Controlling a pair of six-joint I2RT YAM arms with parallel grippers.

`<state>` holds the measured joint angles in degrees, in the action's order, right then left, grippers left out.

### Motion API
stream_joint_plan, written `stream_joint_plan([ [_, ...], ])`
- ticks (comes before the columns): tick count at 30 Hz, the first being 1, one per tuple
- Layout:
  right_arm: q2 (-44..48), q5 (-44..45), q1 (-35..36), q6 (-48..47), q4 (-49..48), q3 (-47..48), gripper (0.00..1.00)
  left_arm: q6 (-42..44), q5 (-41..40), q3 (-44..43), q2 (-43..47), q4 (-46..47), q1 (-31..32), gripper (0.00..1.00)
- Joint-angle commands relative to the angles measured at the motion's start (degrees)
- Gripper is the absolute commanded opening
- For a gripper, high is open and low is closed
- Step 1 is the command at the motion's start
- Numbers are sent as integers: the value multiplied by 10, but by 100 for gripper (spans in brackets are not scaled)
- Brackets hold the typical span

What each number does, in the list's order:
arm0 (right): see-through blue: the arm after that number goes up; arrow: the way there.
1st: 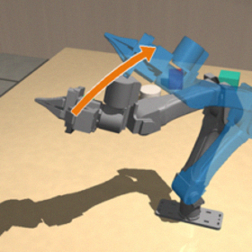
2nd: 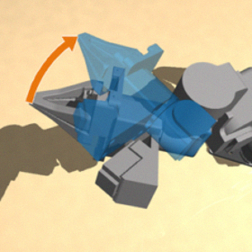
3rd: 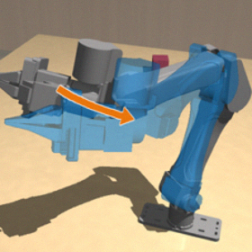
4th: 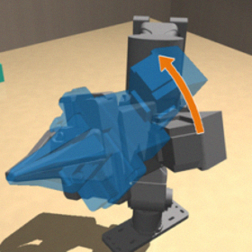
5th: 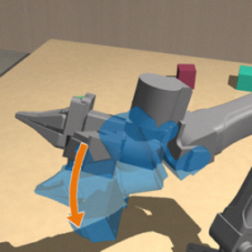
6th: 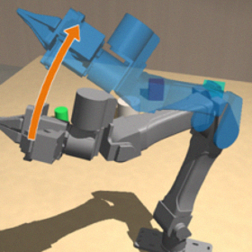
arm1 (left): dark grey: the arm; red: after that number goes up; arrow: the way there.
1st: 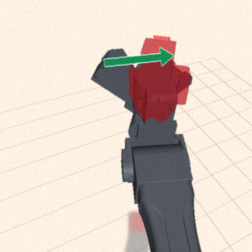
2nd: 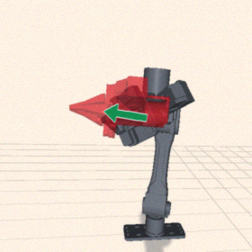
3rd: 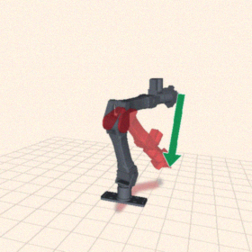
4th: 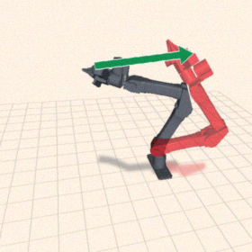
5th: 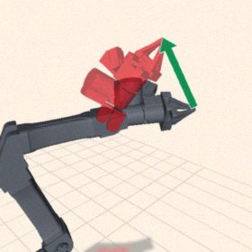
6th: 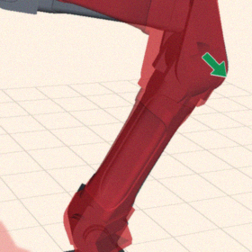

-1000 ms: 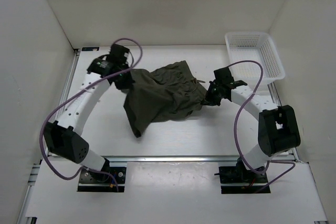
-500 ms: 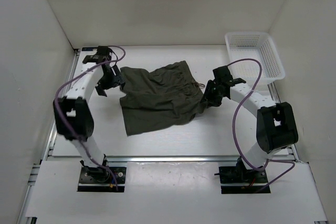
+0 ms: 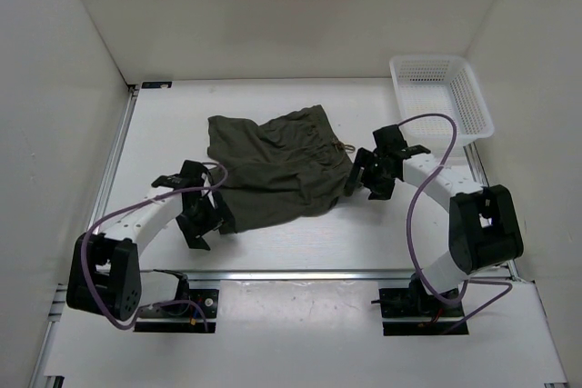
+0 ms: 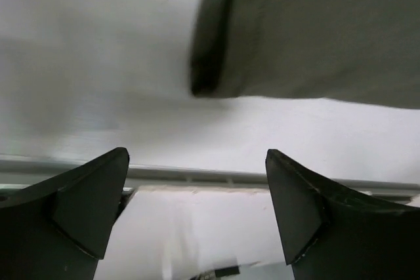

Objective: Fold and stack the shorts
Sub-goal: Flatten the shorts out

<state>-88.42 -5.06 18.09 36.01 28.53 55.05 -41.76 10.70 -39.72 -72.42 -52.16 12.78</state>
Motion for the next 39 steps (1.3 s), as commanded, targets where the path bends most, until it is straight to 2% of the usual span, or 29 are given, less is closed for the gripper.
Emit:
stream_joint_plan([
  [1, 12, -25, -9, 10, -22, -13, 79, -28, 14, -27, 3, 72, 13, 94],
  [2, 7, -33, -9, 10, -28, -13, 72, -28, 13, -27, -6, 80, 13, 90],
  [3, 7, -39, -9, 10, -39, -13, 69, -28, 13, -27, -29, 86, 13, 81],
  [4, 0, -39, -9, 16, -44, -13, 67, -28, 13, -33, -41, 93, 13, 77],
  [8, -38, -51, -15, 27, -63, 1, 61, -28, 13, -33, -89, 116, 31, 73],
  [10, -45, -57, -15, 28, -73, 1, 53, -28, 13, -33, -101, 116, 37, 69],
  [11, -51, -57, -15, 33, -79, 1, 49, -33, 13, -33, -107, 123, 37, 58],
  [13, -51, -57, -15, 33, -79, 8, 35, -33, 8, -44, -113, 123, 37, 40],
  [14, -57, -57, -15, 33, -79, 15, 27, -33, 0, -44, -113, 123, 37, 28],
  [15, -57, -57, -15, 33, -79, 16, 14, -25, 0, -50, -113, 123, 37, 10],
  [18, -62, -57, -15, 33, -79, 51, 0, -1, 6, -79, -113, 123, 0, 10],
  [22, -74, -27, -20, 22, -43, 121, 0, 34, -8, -202, -119, 59, -49, 10],
  [23, -74, -27, -31, 22, -31, 168, 0, 40, -14, -277, -119, 41, -63, 10],
  [25, -79, -27, -41, 22, -17, 223, 0, 48, -26, -358, -135, -4, -77, 10],
  [26, -84, -27, -46, 22, -2, 283, 0, 54, -26, -442, -141, -20, -92, 10],
  [30, -90, -27, -60, 9, 50, 395, 0, 68, -26, -621, -170, -94, -125, 10],
  [31, -75, -19, -60, -6, 56, 418, 0, 74, -26, -640, -170, -110, -130, 10],
  [34, -28, -19, -60, -11, 62, 394, 0, 74, -19, -622, -135, -110, -143, 10],
  [35, -13, -19, -60, -11, 62, 347, 0, 74, -5, -601, -122, -103, -143, 10],
  [37, 38, -7, -60, -11, 57, 284, 0, 74, 0, -505, -80, -82, -143, 10],
  [39, 75, 7, -53, -11, 57, 172, 0, 67, 8, -424, -48, -66, -143, 10],
])
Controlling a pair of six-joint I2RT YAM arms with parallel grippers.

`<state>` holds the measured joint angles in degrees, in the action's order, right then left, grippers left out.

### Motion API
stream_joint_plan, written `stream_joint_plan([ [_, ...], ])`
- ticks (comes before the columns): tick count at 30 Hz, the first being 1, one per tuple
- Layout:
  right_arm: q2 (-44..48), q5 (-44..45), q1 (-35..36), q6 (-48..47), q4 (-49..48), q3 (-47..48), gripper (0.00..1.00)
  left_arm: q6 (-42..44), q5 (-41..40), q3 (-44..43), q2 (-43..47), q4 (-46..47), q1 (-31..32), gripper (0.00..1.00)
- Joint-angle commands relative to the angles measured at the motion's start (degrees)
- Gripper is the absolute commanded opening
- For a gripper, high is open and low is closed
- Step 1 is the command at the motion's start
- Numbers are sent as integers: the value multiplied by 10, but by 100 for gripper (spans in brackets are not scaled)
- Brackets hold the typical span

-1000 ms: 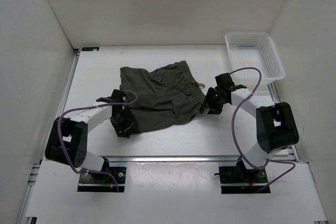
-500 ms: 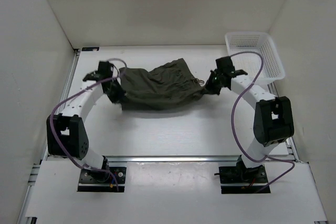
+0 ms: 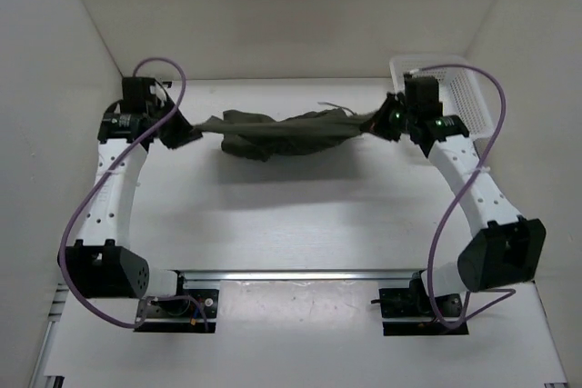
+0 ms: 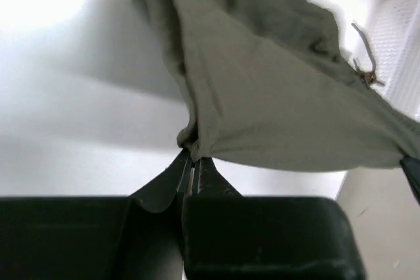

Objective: Fold and stack the shorts
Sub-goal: Flatten the shorts out

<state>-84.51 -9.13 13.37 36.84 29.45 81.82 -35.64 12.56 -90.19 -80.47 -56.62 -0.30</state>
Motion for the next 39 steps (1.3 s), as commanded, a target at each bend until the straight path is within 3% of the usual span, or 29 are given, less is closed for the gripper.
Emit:
stream_joint_plan([
  [1, 77, 55, -5, -19, 47, -137, 0, -2, -10, 162, 50, -9, 4, 10],
  [2, 102, 60, 0, -19, 47, -179, 0, -7, -16, 203, 84, -9, 9, 10],
  [3, 150, 67, 0, -14, 47, -255, 7, -7, -16, 242, 101, -9, 9, 10],
  [5, 199, 74, 0, -9, 62, -320, 34, -23, -16, 353, 151, -3, 16, 42],
  [6, 241, 74, 0, 0, 70, -345, 57, -23, -6, 381, 164, 4, 16, 67],
  [7, 260, 79, 0, 0, 77, -365, 65, -23, -1, 402, 171, 4, 16, 84],
  [8, 283, 79, 0, 17, 91, -394, 68, -23, -1, 419, 171, 11, 11, 94],
  [12, 285, 92, 0, 36, 106, -404, 71, -23, -8, 373, 145, 11, 11, 92],
  [18, 199, 79, 0, 9, 82, -355, 58, 16, -54, 242, 52, 11, 39, 78],
  [21, 142, 68, 0, 2, 82, -324, 56, 11, -66, 223, 19, -2, 64, 75],
  [23, 120, 53, -6, 2, 76, -324, 64, -3, -71, 249, 19, -2, 78, 76],
  [24, 120, 45, -6, 8, 76, -331, 67, -12, -71, 266, 24, 6, 90, 84],
  [27, 120, 3, -17, 29, 37, -362, 71, -51, -60, 352, 51, 33, 95, 94],
  [33, 75, -29, -29, 58, -32, -389, 71, -73, -34, 442, 29, 101, 108, 97],
  [36, 45, -29, -29, 58, -53, -389, 70, -73, -34, 449, -16, 123, 113, 90],
  [39, 15, -19, -29, 63, -68, -384, 65, -78, -34, 427, -53, 135, 119, 71],
])
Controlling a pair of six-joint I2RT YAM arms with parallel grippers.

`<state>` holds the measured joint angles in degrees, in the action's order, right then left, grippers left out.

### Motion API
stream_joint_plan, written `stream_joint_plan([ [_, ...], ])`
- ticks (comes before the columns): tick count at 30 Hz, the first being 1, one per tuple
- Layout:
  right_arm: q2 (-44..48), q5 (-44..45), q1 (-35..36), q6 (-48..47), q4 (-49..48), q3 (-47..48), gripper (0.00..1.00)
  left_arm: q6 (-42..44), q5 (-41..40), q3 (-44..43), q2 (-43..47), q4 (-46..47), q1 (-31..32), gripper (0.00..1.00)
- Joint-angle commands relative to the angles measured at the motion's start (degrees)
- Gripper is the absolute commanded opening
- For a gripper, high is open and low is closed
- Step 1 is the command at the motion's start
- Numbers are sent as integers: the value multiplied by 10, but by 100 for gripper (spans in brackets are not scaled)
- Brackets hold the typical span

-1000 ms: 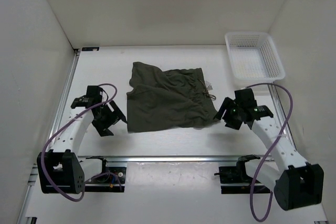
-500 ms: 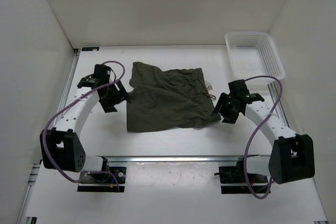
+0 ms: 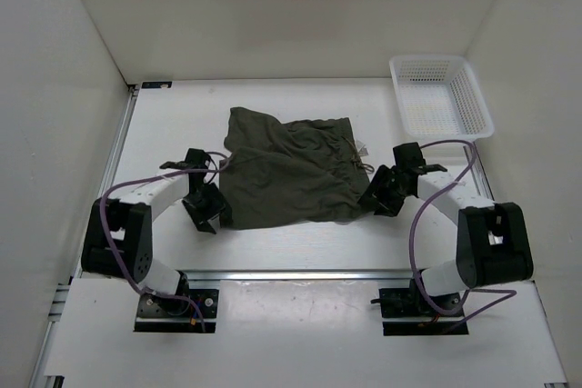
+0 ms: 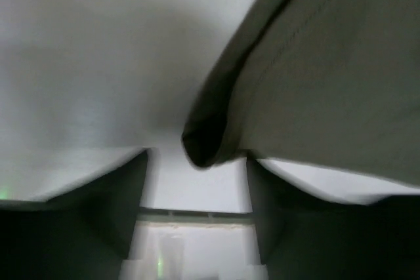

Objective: Fold and stack the shorts
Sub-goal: Flatten the shorts out

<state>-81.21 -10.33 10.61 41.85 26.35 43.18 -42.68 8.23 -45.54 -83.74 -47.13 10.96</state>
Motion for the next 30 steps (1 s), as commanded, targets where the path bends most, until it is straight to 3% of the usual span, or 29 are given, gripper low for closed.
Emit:
stream_joint_plan([
  [1, -26, -7, -2, 13, -43, 10, 60, -7, 2, -28, -27, 45, 12, 54],
  [4, -46, 0, -2, 13, -43, 32, 43, -1, 2, -64, -50, 45, 13, 16],
  [5, -54, 0, -2, 13, -43, 50, 26, -1, 2, -76, -50, 45, 13, 10],
  [9, -59, 21, -7, -7, -4, 121, 0, 15, 4, -154, -58, 23, 13, 10],
  [13, -35, 22, -7, -37, 39, 176, 0, 25, -14, -245, -41, -23, 1, 10],
  [16, -5, 35, -7, -60, 76, 182, 0, 30, -14, -258, -11, -42, -4, 10],
  [23, 92, 66, 5, -65, 105, 55, 0, 12, 10, -117, 76, -49, -4, 10],
  [25, 112, 66, 19, -65, 105, 18, 6, 3, 10, -64, 103, -49, -4, 10],
  [27, 123, 59, 30, -70, 105, -23, 20, -6, 10, -40, 135, -49, -4, 14],
  [28, 131, 59, 30, -70, 112, -29, 41, -6, 17, -33, 142, -49, -4, 22],
  [29, 131, 59, 30, -77, 126, -29, 51, 0, 17, -33, 147, -54, -4, 51],
  [30, 138, 65, 30, -77, 136, -19, 60, 0, 17, -46, 148, -54, -4, 69],
])
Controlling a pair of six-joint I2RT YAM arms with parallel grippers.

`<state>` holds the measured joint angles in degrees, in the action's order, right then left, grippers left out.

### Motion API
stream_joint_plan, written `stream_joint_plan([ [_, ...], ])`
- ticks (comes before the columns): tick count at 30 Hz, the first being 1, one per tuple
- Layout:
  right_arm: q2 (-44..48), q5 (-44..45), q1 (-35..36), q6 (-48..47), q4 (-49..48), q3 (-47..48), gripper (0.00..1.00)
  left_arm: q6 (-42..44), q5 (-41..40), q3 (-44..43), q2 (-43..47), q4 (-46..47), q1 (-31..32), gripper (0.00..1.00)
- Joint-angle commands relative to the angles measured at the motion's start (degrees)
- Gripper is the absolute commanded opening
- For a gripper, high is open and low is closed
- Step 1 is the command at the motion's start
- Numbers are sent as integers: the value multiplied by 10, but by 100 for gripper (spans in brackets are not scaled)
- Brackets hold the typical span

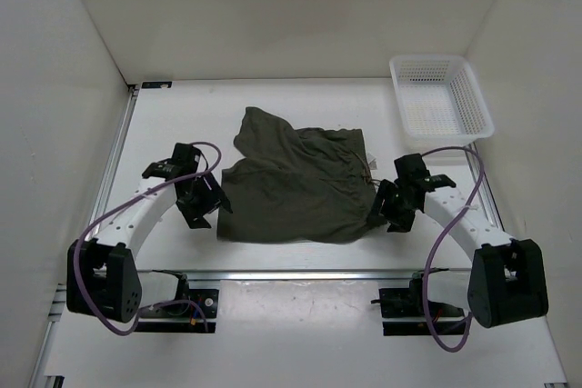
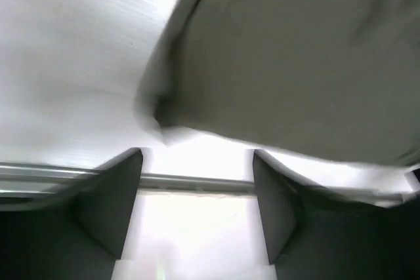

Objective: Fold and stack the shorts
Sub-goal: Flatten the shorts out

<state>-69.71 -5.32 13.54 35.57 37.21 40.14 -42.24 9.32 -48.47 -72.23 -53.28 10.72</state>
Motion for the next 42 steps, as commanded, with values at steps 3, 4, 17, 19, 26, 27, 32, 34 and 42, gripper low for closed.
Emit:
stream_joint_plan([
  [3, 23, 72, 1, -20, 52, 75, 77, 21, -12, -100, -7, -10, -2, 93],
  [4, 23, 83, 1, -20, 52, 96, 77, 26, -18, -127, -23, -16, -2, 93],
  [17, -333, 127, -11, -60, 19, 497, 72, 69, -87, -564, -400, -51, 4, 88],
  [19, -393, 127, -11, -60, 24, 553, 71, 77, -68, -621, -466, -74, 4, 88],
  [26, -543, 115, -11, -72, 30, 711, 73, 88, -89, -739, -586, -105, 11, 91],
  [27, -568, 115, -11, -72, 37, 724, 73, 88, -89, -745, -594, -105, 11, 91],
  [32, -620, 103, -11, -72, 44, 756, 73, 95, -63, -778, -651, -100, 4, 88],
  [34, -633, 102, -11, -72, 44, 756, 69, 101, -55, -785, -663, -100, 4, 82],
  [42, -639, 73, -11, -59, 44, 767, 0, 95, 2, -762, -658, -61, -6, 10],
])
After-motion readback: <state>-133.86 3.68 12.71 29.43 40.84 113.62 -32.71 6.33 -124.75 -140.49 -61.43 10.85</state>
